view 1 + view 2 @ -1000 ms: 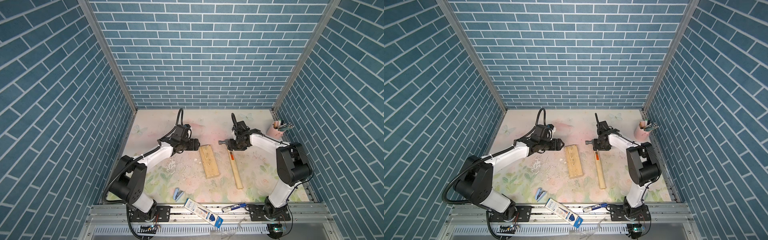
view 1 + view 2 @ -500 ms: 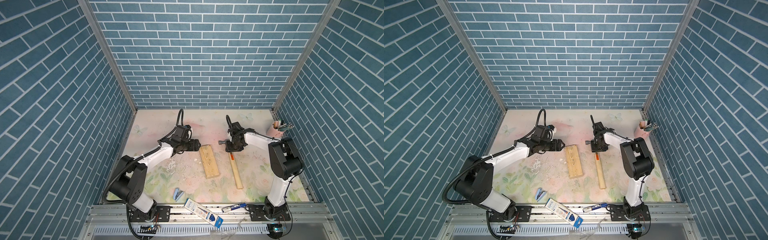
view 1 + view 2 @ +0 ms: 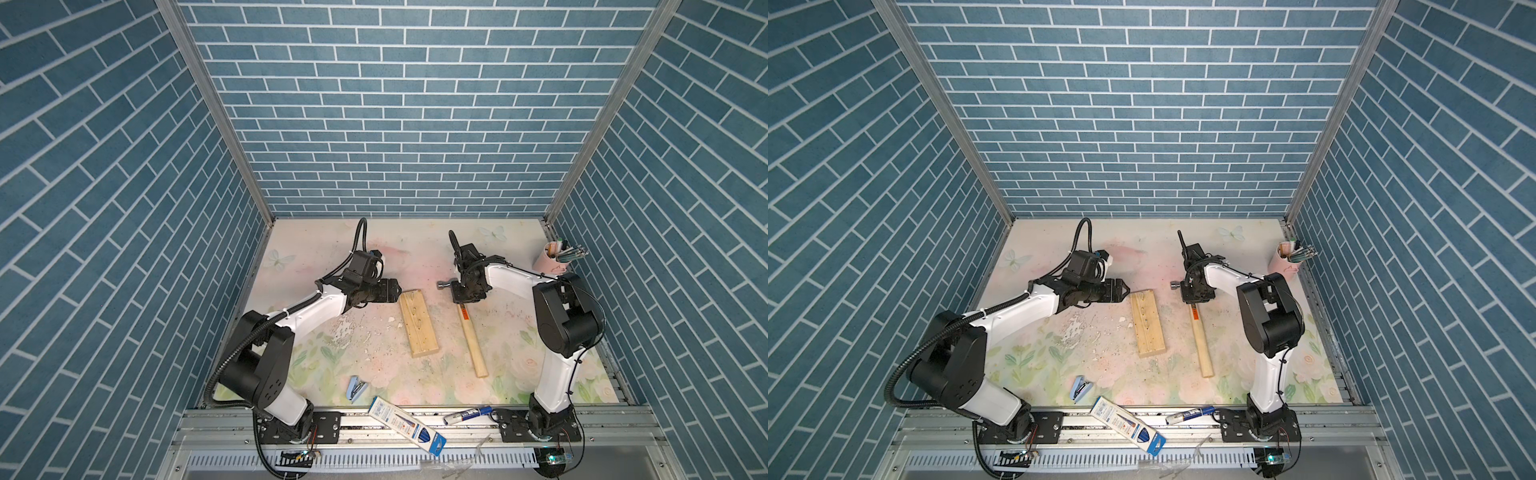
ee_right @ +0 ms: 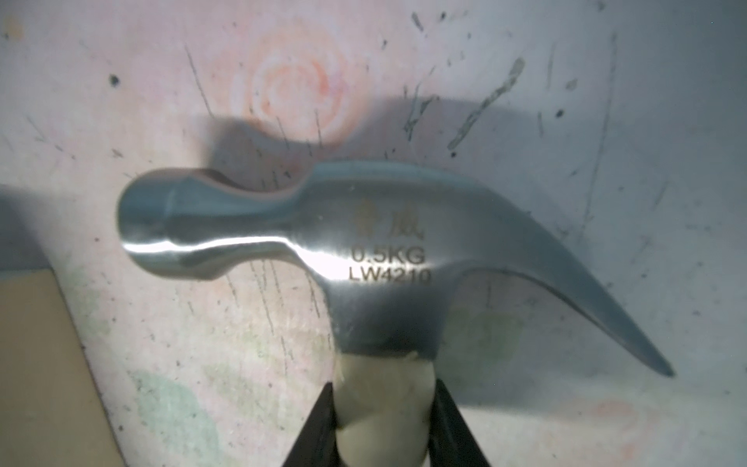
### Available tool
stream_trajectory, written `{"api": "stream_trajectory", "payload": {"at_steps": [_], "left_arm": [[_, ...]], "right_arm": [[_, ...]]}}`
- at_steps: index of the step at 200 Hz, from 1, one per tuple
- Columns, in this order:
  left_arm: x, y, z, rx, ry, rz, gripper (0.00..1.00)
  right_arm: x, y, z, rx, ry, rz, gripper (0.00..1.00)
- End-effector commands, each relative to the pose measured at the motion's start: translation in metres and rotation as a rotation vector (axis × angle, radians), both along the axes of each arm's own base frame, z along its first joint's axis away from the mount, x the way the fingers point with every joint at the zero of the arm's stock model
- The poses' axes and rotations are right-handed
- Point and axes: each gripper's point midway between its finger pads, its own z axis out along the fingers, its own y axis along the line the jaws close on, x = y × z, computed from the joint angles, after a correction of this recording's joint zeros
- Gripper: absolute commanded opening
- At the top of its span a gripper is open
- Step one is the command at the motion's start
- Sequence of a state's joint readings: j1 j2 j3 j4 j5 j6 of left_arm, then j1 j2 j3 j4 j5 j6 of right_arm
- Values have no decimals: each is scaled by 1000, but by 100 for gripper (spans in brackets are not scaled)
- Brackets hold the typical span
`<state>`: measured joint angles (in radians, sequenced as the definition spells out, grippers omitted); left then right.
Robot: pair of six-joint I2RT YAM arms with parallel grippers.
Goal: Use a claw hammer to pull out a nail
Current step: Pick up the hammer at the center of the board.
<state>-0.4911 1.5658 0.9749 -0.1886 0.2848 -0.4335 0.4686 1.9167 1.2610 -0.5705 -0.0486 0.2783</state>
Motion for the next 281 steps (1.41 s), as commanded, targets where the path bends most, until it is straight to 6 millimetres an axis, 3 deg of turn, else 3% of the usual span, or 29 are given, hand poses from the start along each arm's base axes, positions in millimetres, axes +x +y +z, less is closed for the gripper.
{"api": "stream_trajectory", "payload": {"at_steps": [1, 32, 103, 172, 229, 281], "left_arm": [[-2, 1, 8, 6, -5, 6, 82], [-2, -1, 16, -8, -8, 0, 82], [-1, -6, 49, -74, -33, -9, 82], [5, -2, 77, -160, -41, -8, 81], [11, -6, 102, -252, -36, -27, 82], [14, -20, 120, -375, 4, -93, 82]], "right_arm": [[-11, -6, -17, -70, 37, 44, 21], [-5, -9, -8, -80, -18, 42, 0], [14, -10, 37, -56, -198, 42, 0], [17, -9, 84, -5, -330, 50, 0], [3, 5, 120, 80, -415, 106, 0], [-22, 37, 152, 208, -519, 240, 0]]}}
